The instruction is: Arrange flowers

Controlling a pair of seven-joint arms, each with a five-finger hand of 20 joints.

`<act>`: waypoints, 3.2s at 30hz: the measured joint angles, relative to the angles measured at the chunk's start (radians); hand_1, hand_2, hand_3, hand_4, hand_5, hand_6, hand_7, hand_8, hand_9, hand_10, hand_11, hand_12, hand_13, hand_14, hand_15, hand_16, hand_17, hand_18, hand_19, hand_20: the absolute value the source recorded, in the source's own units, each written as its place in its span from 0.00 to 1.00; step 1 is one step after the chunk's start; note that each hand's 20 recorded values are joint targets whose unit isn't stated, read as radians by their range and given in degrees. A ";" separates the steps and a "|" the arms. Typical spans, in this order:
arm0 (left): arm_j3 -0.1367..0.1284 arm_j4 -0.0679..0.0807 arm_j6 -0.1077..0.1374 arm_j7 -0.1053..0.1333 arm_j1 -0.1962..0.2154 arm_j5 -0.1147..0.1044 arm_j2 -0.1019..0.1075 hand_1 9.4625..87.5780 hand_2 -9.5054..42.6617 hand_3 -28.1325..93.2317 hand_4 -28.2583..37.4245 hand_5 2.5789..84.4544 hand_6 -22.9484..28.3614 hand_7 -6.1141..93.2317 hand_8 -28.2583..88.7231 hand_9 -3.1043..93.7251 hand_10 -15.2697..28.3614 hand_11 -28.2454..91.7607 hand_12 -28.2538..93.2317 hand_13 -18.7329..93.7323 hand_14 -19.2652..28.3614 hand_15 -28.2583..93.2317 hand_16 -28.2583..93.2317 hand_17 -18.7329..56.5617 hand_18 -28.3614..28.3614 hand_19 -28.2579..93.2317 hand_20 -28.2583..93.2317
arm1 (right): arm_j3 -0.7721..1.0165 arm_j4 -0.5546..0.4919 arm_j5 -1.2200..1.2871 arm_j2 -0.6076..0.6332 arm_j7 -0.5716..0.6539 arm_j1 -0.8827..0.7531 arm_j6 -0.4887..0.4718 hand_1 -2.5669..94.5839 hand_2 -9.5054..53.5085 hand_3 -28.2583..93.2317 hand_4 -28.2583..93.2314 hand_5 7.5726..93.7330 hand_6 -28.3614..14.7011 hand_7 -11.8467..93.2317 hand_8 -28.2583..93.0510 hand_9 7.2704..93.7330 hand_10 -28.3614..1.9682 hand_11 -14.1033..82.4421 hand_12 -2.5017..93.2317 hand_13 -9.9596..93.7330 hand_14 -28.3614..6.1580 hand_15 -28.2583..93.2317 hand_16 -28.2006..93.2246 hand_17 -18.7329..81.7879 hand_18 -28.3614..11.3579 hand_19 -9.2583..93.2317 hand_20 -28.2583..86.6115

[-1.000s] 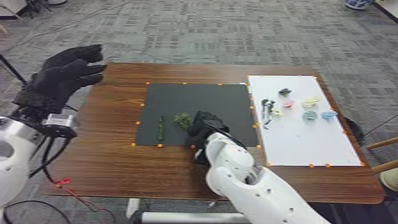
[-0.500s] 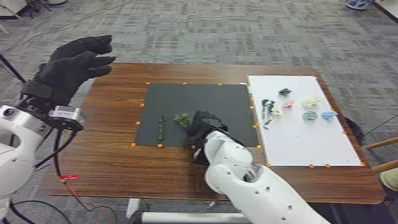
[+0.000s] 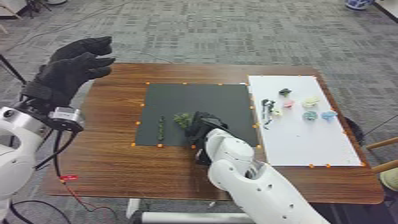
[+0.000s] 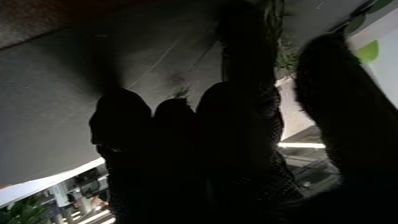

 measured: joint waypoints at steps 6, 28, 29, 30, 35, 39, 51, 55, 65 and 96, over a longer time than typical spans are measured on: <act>-0.008 -0.003 0.000 0.000 0.012 0.000 -0.003 0.23 0.04 0.79 0.03 0.28 0.50 0.31 0.14 0.24 0.61 0.45 0.33 0.28 0.71 0.59 0.15 0.15 0.86 0.57 0.28 | 0.015 -0.023 -0.005 0.000 0.002 -0.010 -0.057 0.22 0.00 0.87 0.03 0.79 0.64 0.65 0.16 0.94 0.73 0.83 0.66 0.92 0.63 0.96 0.59 0.68 0.14 1.00 0.67; -0.097 -0.042 0.007 0.000 0.160 -0.001 -0.076 0.23 0.04 0.79 0.03 0.28 0.50 0.31 0.14 0.24 0.61 0.45 0.33 0.28 0.71 0.59 0.15 0.15 0.86 0.57 0.28 | 0.048 -0.193 -0.183 0.417 0.202 -0.030 0.517 0.21 0.00 0.90 0.00 0.28 0.35 0.62 0.09 0.29 0.24 0.75 0.54 0.48 0.32 0.88 0.49 0.43 0.15 0.87 0.65; -0.097 -0.042 0.008 0.000 0.163 -0.001 -0.078 0.23 0.05 0.79 0.03 0.28 0.50 0.31 0.14 0.24 0.61 0.45 0.33 0.28 0.71 0.59 0.15 0.15 0.86 0.57 0.28 | 0.097 -0.181 -0.193 0.420 0.212 -0.058 0.534 0.21 0.00 0.90 0.00 0.25 0.34 0.64 0.08 0.25 0.20 0.75 0.55 0.44 0.30 0.88 0.49 0.42 0.16 0.87 0.65; -0.096 -0.042 0.010 0.000 0.164 -0.001 -0.080 0.23 0.05 0.79 0.03 0.28 0.50 0.31 0.14 0.24 0.61 0.45 0.33 0.28 0.71 0.59 0.15 0.15 0.86 0.57 0.28 | 0.147 -0.175 -0.184 0.423 0.209 -0.087 0.544 0.21 0.00 0.90 0.00 0.24 0.32 0.64 0.08 0.23 0.19 0.75 0.55 0.41 0.29 0.88 0.49 0.41 0.16 0.86 0.65; -0.081 -0.039 0.012 0.000 0.160 -0.003 -0.081 0.23 0.05 0.79 0.03 0.28 0.50 0.31 0.14 0.24 0.60 0.45 0.33 0.28 0.71 0.59 0.15 0.15 0.86 0.57 0.28 | 0.180 -0.138 -0.042 0.484 0.191 -0.130 0.568 0.20 0.00 0.87 0.00 0.23 0.32 0.65 0.07 0.24 0.19 0.77 0.57 0.41 0.27 0.89 0.50 0.41 0.15 0.87 0.66; -0.065 -0.035 0.011 0.000 0.150 -0.004 -0.081 0.23 0.05 0.79 0.03 0.28 0.50 0.31 0.14 0.24 0.60 0.45 0.33 0.28 0.71 0.59 0.15 0.15 0.86 0.57 0.28 | 0.130 -0.127 -0.039 0.498 0.210 -0.132 0.544 0.20 0.00 0.85 0.00 0.28 0.33 0.67 0.07 0.29 0.21 0.79 0.59 0.46 0.27 0.91 0.52 0.43 0.14 0.89 0.67; -0.061 -0.033 0.010 -0.001 0.151 -0.005 -0.083 0.23 0.05 0.79 0.03 0.28 0.50 0.31 0.14 0.24 0.61 0.46 0.33 0.28 0.71 0.59 0.15 0.15 0.86 0.57 0.28 | 0.148 -0.138 -0.052 0.473 0.235 -0.144 0.492 0.18 0.00 0.86 0.00 0.41 0.42 0.67 0.08 0.42 0.33 0.81 0.62 0.57 0.30 0.91 0.55 0.46 0.12 0.92 0.68; -0.063 -0.033 0.010 -0.001 0.156 -0.006 -0.083 0.23 0.06 0.79 0.03 0.28 0.50 0.31 0.14 0.24 0.61 0.46 0.33 0.28 0.71 0.59 0.15 0.15 0.86 0.57 0.28 | 0.139 -0.138 -0.047 0.473 0.230 -0.144 0.465 0.19 0.00 0.86 0.00 0.44 0.44 0.67 0.08 0.46 0.36 0.81 0.62 0.60 0.31 0.91 0.56 0.48 0.13 0.93 0.69; -0.064 -0.034 0.011 -0.001 0.158 -0.006 -0.087 0.23 0.06 0.79 0.03 0.28 0.50 0.31 0.14 0.24 0.61 0.46 0.33 0.28 0.71 0.59 0.15 0.15 0.86 0.57 0.28 | 0.009 -0.072 -0.009 0.473 0.202 -0.030 0.381 0.18 0.00 0.87 0.00 0.49 0.47 0.67 0.08 0.52 0.38 0.80 0.62 0.63 0.35 0.90 0.57 0.51 0.13 0.95 0.68; -0.079 -0.035 0.023 -0.006 0.169 -0.014 -0.093 0.22 0.07 0.80 0.03 0.28 0.50 0.31 0.14 0.24 0.61 0.46 0.33 0.28 0.71 0.59 0.15 0.15 0.86 0.57 0.28 | -0.094 0.000 0.047 0.466 0.015 0.151 0.114 0.45 0.00 0.92 0.09 0.78 0.67 0.66 0.45 0.87 0.58 0.81 0.62 0.87 0.52 0.92 0.60 0.71 0.13 1.00 0.84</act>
